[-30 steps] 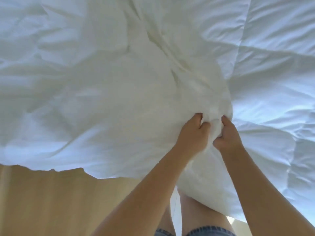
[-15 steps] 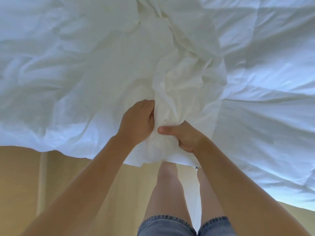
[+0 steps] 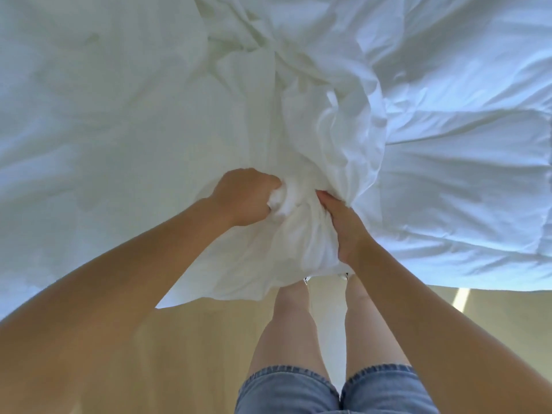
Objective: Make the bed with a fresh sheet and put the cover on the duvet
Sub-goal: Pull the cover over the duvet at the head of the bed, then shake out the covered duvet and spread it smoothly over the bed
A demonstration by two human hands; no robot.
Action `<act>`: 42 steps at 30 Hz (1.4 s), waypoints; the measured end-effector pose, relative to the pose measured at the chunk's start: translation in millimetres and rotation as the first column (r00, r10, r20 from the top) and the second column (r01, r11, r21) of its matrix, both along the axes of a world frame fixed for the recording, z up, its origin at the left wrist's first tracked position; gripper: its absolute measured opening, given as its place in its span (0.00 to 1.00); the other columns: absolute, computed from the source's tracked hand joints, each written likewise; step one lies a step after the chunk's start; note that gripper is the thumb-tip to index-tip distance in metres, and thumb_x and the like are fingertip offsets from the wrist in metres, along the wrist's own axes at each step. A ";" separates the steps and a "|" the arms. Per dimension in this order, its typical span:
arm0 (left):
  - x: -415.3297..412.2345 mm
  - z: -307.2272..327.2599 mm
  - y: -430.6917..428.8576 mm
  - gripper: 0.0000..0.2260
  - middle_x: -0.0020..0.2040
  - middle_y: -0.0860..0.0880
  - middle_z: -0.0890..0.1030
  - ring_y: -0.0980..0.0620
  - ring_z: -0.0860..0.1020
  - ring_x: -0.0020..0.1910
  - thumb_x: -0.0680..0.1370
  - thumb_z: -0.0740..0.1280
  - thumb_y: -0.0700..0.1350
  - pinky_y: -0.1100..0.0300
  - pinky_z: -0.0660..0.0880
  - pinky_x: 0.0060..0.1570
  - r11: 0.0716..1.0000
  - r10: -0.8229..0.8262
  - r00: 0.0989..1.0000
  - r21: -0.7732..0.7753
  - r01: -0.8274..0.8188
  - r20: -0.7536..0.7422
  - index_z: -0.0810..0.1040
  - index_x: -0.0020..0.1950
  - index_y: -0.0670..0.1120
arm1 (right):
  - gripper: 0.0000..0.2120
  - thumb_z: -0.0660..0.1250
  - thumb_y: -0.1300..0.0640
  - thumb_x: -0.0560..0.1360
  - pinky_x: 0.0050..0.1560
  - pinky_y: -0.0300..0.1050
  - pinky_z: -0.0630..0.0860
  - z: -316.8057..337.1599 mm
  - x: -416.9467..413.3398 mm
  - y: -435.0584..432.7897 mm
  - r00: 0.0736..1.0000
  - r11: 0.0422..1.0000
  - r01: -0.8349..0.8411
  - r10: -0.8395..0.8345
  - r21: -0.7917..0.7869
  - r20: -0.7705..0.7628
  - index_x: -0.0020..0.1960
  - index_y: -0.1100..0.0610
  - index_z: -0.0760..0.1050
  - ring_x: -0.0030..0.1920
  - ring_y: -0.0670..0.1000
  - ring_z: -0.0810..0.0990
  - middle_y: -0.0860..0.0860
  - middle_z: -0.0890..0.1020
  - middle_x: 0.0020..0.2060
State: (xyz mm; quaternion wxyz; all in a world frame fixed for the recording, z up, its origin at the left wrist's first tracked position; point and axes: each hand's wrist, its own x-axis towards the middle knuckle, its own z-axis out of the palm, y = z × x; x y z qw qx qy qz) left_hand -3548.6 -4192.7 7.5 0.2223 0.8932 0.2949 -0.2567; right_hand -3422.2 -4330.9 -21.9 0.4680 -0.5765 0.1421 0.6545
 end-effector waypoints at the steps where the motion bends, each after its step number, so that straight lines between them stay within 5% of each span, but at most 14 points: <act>1: -3.6 12.4 7.3 0.10 0.31 0.56 0.68 0.51 0.69 0.33 0.72 0.65 0.42 0.59 0.59 0.31 0.999 0.026 0.999 -0.021 -0.025 0.038 0.67 0.35 0.53 | 0.14 0.69 0.50 0.73 0.43 0.45 0.79 7.6 -0.1 2.6 1.000 0.999 -0.028 0.028 0.029 0.011 0.58 0.52 0.77 0.46 0.51 0.84 0.51 0.85 0.47; 5: -20.5 69.3 23.8 0.18 0.27 0.55 0.68 0.57 0.67 0.28 0.69 0.68 0.39 0.61 0.59 0.28 0.995 0.097 0.984 -0.037 -0.093 0.150 0.62 0.29 0.54 | 0.25 0.72 0.46 0.65 0.41 0.43 0.80 47.0 10.7 -4.4 0.997 0.983 -0.069 0.073 0.170 -0.018 0.60 0.53 0.76 0.49 0.52 0.84 0.51 0.85 0.50; 11: -70.2 118.0 -6.4 0.07 0.27 0.49 0.76 0.45 0.76 0.30 0.66 0.71 0.40 0.56 0.70 0.31 0.905 0.425 0.886 -0.060 -0.422 0.185 0.75 0.31 0.48 | 0.08 0.67 0.54 0.68 0.39 0.43 0.81 95.3 119.4 -90.0 0.979 0.972 0.136 -0.161 0.191 0.125 0.41 0.50 0.85 0.43 0.49 0.85 0.49 0.86 0.42; 15: -67.9 82.6 -60.8 0.04 0.33 0.51 0.78 0.46 0.77 0.37 0.68 0.70 0.44 0.55 0.72 0.36 0.920 0.390 0.920 0.012 -0.391 0.035 0.78 0.40 0.45 | 0.11 0.61 0.61 0.77 0.42 0.44 0.75 53.7 170.9 -115.6 0.961 0.990 0.136 -0.121 -0.044 0.248 0.40 0.56 0.79 0.34 0.49 0.81 0.48 0.82 0.28; 19: -35.0 13.3 -120.0 0.16 0.55 0.50 0.76 0.49 0.74 0.55 0.74 0.65 0.47 0.58 0.69 0.49 0.982 0.180 0.959 -0.012 -0.187 -0.220 0.71 0.61 0.47 | 0.09 0.64 0.60 0.76 0.44 0.36 0.73 8.4 157.3 -110.8 0.962 0.984 0.156 -0.133 -0.082 0.237 0.56 0.59 0.77 0.41 0.48 0.79 0.49 0.81 0.37; 23: 8.5 -20.6 -163.3 0.29 0.69 0.43 0.66 0.44 0.66 0.67 0.77 0.61 0.52 0.54 0.65 0.64 0.978 0.194 0.864 0.024 -0.207 -0.465 0.58 0.73 0.40 | 0.09 0.69 0.54 0.73 0.41 0.43 0.75 5.3 133.3 -149.9 0.818 0.965 -0.195 0.257 -0.173 0.514 0.51 0.55 0.74 0.42 0.50 0.77 0.52 0.79 0.41; 27: 53.2 -5.7 -171.6 0.34 0.69 0.40 0.67 0.41 0.70 0.65 0.76 0.63 0.59 0.53 0.69 0.61 0.951 0.271 0.762 0.039 -0.308 -0.588 0.60 0.73 0.38 | 0.08 0.67 0.54 0.75 0.44 0.38 0.70 12.5 146.4 -253.8 0.646 0.821 -0.454 0.572 -0.348 0.507 0.53 0.54 0.73 0.46 0.46 0.76 0.43 0.75 0.42; 33: 214.9 31.3 -251.1 0.21 0.66 0.45 0.73 0.46 0.73 0.61 0.79 0.60 0.52 0.56 0.69 0.56 0.977 -0.024 0.908 -0.200 -0.066 -0.418 0.67 0.69 0.44 | 0.13 0.65 0.56 0.76 0.59 0.46 0.69 37.4 243.5 -417.9 0.483 0.692 -0.449 0.720 -0.566 0.497 0.58 0.60 0.76 0.60 0.56 0.73 0.56 0.77 0.59; 36: 316.1 37.8 -324.4 0.11 0.52 0.47 0.73 0.49 0.72 0.48 0.78 0.59 0.50 0.57 0.67 0.48 0.955 -0.107 0.947 -0.296 0.013 -0.303 0.70 0.57 0.45 | 0.14 0.66 0.56 0.76 0.60 0.47 0.69 63.2 302.1 -474.1 0.502 0.718 -0.323 0.682 -0.617 0.532 0.59 0.61 0.76 0.60 0.56 0.74 0.57 0.77 0.59; 40: 426.1 47.2 -410.7 0.19 0.67 0.47 0.72 0.47 0.72 0.62 0.80 0.59 0.51 0.58 0.67 0.56 0.896 -0.304 0.926 -0.397 0.198 -0.225 0.67 0.68 0.46 | 0.15 0.64 0.56 0.77 0.57 0.46 0.70 84.8 368.5 -524.1 0.583 0.774 -0.176 0.579 -0.608 0.570 0.61 0.61 0.75 0.58 0.56 0.76 0.57 0.79 0.57; 42: 472.4 50.9 -439.9 0.18 0.64 0.47 0.73 0.46 0.72 0.62 0.79 0.59 0.53 0.56 0.68 0.57 0.870 -0.376 0.906 -0.410 0.274 -0.195 0.69 0.66 0.45 | 0.15 0.64 0.56 0.77 0.55 0.44 0.70 84.4 391.7 -543.8 0.616 0.781 -0.162 0.557 -0.603 0.557 0.62 0.61 0.74 0.58 0.56 0.77 0.56 0.79 0.57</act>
